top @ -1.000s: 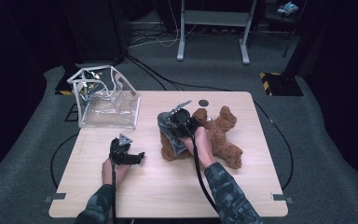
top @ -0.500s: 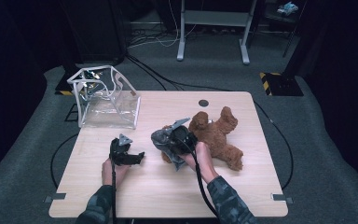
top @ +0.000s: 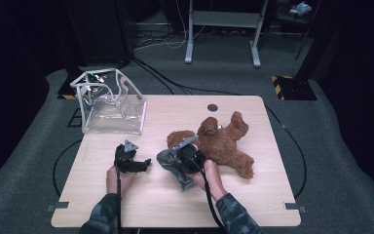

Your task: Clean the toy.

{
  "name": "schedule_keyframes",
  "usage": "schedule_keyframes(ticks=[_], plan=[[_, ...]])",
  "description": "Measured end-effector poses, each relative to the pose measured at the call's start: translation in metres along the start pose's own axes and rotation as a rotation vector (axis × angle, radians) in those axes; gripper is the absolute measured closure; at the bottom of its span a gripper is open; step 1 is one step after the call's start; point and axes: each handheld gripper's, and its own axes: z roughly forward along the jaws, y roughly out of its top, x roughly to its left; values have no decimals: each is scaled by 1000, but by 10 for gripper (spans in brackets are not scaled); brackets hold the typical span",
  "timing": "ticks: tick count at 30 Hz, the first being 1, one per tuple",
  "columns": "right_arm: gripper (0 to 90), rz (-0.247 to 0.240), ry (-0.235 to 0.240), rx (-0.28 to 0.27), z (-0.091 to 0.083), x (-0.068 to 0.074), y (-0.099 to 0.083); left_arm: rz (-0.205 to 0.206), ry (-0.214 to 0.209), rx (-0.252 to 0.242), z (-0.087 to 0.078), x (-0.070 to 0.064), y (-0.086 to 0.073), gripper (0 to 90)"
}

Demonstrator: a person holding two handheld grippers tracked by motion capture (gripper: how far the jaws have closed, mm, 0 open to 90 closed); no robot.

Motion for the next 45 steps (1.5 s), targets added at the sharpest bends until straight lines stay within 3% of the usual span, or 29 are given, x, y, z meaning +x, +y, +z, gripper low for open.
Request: schedule_keyframes(ticks=[5,6,8,12,14,16,18,20,25,28,31,34,39,45], plan=[[732,39,24,70,19,3,-12,0,0,0,0,0,0,146],[732,20,26,80,22,1,-14,0,0,0,0,0,0,146],[731,55,28,107,27,1,-19,-5,1,-4,0,0,0,146],[732,26,37,73,10,2,-15,0,0,0,0,0,0,146],[733,44,42,52,0,3,-12,0,0,-1,0,0,0,146],[734,23,-12,-57,-37,-4,5,-6,1,-5,0,0,0,146],[733,34,-50,-95,-53,-13,14,-1,0,-1,0,0,0,146],[732,53,-128,-132,-64,-26,25,-2,0,-1,0,0,0,146],[732,151,-211,-155,-60,-61,41,1,-4,6,0,0,0,146],[734,167,-266,-156,-51,-67,42,-1,0,0,0,0,0,146],[738,160,-304,-111,-38,-66,38,0,0,1,0,0,0,146],[740,165,-298,-92,-31,-63,30,0,0,0,0,0,0,146],[741,157,-286,-99,-39,-54,20,-6,1,-4,0,0,0,146],[740,99,-251,-122,-49,-36,7,-2,1,0,0,0,0,146]])
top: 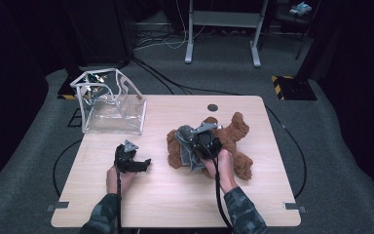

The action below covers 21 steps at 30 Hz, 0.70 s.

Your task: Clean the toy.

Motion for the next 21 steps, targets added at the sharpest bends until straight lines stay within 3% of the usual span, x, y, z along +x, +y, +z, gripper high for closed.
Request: schedule_keyframes(ticks=[14,21], plan=[[742,-44,101,78,6,23,-32,2,-3,5,0,0,0,146],[741,-41,140,149,28,31,-46,2,-4,6,0,0,0,146]])
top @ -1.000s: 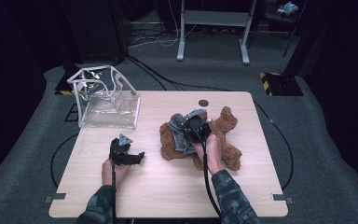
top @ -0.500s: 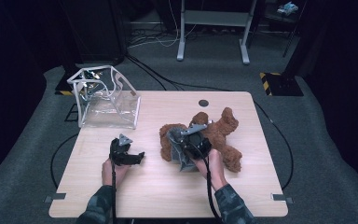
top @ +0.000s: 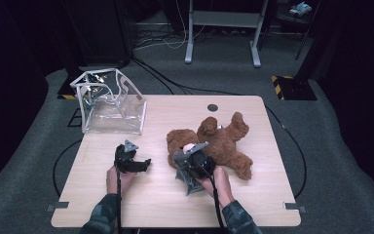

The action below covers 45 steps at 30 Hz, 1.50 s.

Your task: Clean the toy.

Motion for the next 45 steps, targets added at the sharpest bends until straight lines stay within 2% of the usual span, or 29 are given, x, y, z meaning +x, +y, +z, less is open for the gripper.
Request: schedule_keyframes(ticks=[2,4,6,8,9,11,13,15,16,17,18,20,22,23,24,25,26,28,29,36,38,40,43,44,45], plan=[[740,5,7,16,7,0,-1,-1,0,1,0,0,0,146],[737,9,10,80,17,1,-3,0,0,0,0,0,0,146],[737,12,22,102,22,-1,-6,-1,6,-7,1,0,0,146],[740,21,37,82,17,-2,-4,-2,4,-6,0,0,0,146],[744,30,47,70,9,-3,-2,-2,4,-6,0,0,0,146],[747,9,50,21,-10,-5,7,-2,4,-6,0,0,0,146],[747,-9,22,-51,-34,-8,21,-2,5,-6,0,0,0,146],[747,-26,-26,-92,-51,-15,32,-2,5,-6,0,0,0,146],[746,-3,-55,-111,-58,-18,40,-2,4,-5,0,0,0,146],[746,-2,-96,-136,-64,-26,49,-3,4,-6,0,0,0,146],[746,-5,-116,-161,-66,-33,57,-4,3,-4,0,0,0,146],[746,20,-152,-186,-64,-42,73,-1,2,-2,0,0,0,146],[745,34,-173,-174,-57,-48,84,-10,0,-8,1,-1,0,146],[745,40,-184,-166,-50,-50,90,4,-1,3,0,0,0,146],[744,47,-188,-143,-41,-51,95,-7,0,-5,0,0,0,146],[743,34,-183,-133,-35,-53,97,3,-1,3,0,0,0,146],[742,40,-172,-107,-25,-52,99,2,-1,4,0,0,0,146],[741,55,-144,-78,-16,-47,99,2,-2,5,0,0,0,146],[741,22,-137,-87,-12,-44,97,1,4,-3,0,0,0,146],[738,-45,-103,-97,-17,-17,82,-3,4,-6,0,0,0,146],[738,-41,-95,-92,-18,-12,79,-1,0,1,0,0,0,146],[738,-57,-61,-91,-15,0,72,-2,2,-2,0,0,0,147],[738,-58,-46,-85,-8,8,65,-1,0,0,0,0,0,147],[739,-75,-37,-75,-7,7,63,-1,0,0,0,0,0,147],[739,-63,-24,-72,-4,9,59,0,0,0,0,0,0,147]])
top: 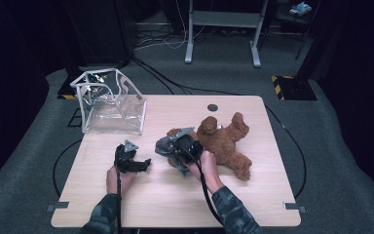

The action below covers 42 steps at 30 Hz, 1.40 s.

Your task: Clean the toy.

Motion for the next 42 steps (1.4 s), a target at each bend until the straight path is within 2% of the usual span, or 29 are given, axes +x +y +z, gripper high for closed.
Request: schedule_keyframes(ticks=[3,4,7,12,13,16,22,24,26,27,30,31,32,34,35,36,39,40,42], plan=[[740,6,21,-4,5,1,-6,0,0,0,0,0,0,147],[741,15,48,10,12,3,-15,0,0,0,0,0,0,147],[742,21,76,39,21,5,-25,1,1,-1,0,0,0,147],[742,52,98,83,31,5,-38,3,2,0,0,0,0,146],[742,72,108,80,31,4,-40,0,1,-1,0,0,0,147],[742,91,118,68,22,0,-41,1,1,-1,0,0,0,147],[742,108,113,-21,-19,-18,-37,0,0,-1,0,0,0,146],[742,122,79,-61,-41,-32,-37,1,-2,0,0,0,0,146],[742,137,44,-91,-54,-42,-38,3,-2,-1,0,0,0,146],[742,158,3,-108,-66,-54,-39,3,-2,-1,0,0,0,146],[743,209,-95,-130,-82,-76,-44,5,-16,5,-1,0,1,139],[742,233,-156,-128,-88,-86,-46,1,-32,11,-3,1,1,123],[742,249,-195,-119,-90,-95,-49,-15,-33,2,-5,1,2,113],[742,291,-233,-114,-91,-109,-54,-40,-5,-56,-13,-3,6,113],[741,308,-264,-93,-89,-117,-57,-34,9,-78,-16,-5,9,113],[741,319,-275,-83,-87,-121,-59,-11,27,-94,-21,-9,13,114],[737,350,-270,-53,-73,-130,-67,8,21,-141,-33,-23,35,110],[735,353,-269,-46,-70,-130,-68,13,20,-174,-37,-32,46,108],[732,356,-273,-40,-63,-131,-72,29,9,-203,-42,-44,61,100]])
